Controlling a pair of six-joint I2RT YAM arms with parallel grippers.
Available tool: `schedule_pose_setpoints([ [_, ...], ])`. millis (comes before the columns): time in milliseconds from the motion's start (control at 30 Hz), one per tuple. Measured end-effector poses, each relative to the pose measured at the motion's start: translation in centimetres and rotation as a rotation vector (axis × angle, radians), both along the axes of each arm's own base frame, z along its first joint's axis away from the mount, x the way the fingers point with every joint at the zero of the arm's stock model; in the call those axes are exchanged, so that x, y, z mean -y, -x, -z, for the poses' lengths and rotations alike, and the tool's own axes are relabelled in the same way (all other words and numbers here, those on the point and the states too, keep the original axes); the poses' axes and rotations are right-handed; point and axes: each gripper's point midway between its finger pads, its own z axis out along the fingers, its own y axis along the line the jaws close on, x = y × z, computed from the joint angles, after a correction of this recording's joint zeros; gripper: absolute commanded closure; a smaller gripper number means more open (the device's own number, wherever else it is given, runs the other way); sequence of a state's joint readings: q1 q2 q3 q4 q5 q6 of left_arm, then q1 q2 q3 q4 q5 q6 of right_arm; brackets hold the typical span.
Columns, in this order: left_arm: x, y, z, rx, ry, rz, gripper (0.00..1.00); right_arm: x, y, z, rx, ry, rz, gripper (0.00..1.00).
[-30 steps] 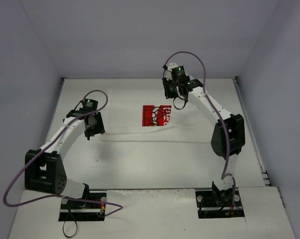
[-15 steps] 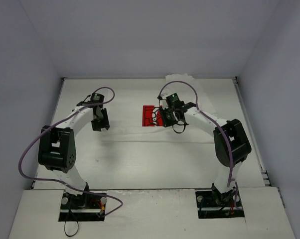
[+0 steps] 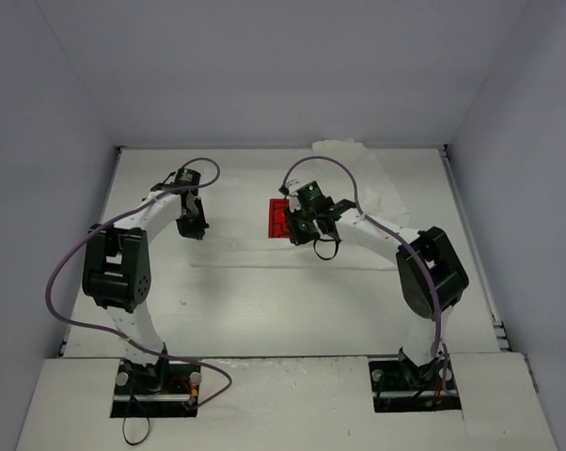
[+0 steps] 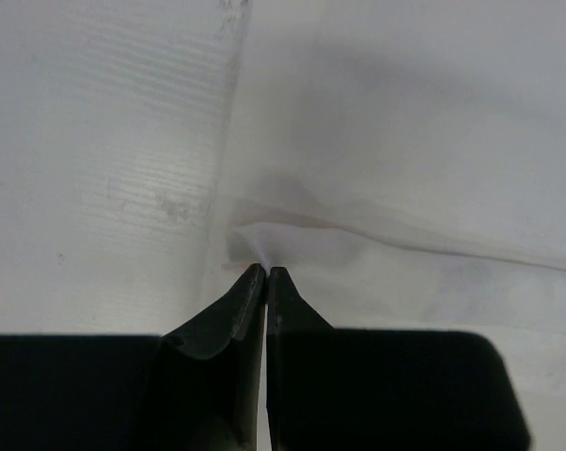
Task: Fold and stack the t-shirts
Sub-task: Fold the flattened tshirt in 1/3 of the way
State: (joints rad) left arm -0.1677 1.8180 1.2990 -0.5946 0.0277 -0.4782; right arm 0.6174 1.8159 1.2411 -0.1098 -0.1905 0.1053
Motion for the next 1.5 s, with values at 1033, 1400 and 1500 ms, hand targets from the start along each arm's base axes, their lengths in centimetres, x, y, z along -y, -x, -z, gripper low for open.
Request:
schedule_pose_setpoints([
  [1033, -2.5, -1.8, -4.3, 0.112, 0.053, -0.119, 0.62, -6.9, -2.5, 4.3, 0.018, -0.002, 0.004, 0.83],
  [1400, -0.8, 4.7, -2.1, 0.049, 0.076, -0.095, 0.62, -7.0, -10.6, 1.7, 0.169, -0.004, 0.11, 0.79],
  [1500, -0.3, 4.7, -2.0, 0.052, 0.082, -0.08, 0.62, -6.1, -12.9, 1.1, 0.195, -0.005, 0.152, 0.77],
])
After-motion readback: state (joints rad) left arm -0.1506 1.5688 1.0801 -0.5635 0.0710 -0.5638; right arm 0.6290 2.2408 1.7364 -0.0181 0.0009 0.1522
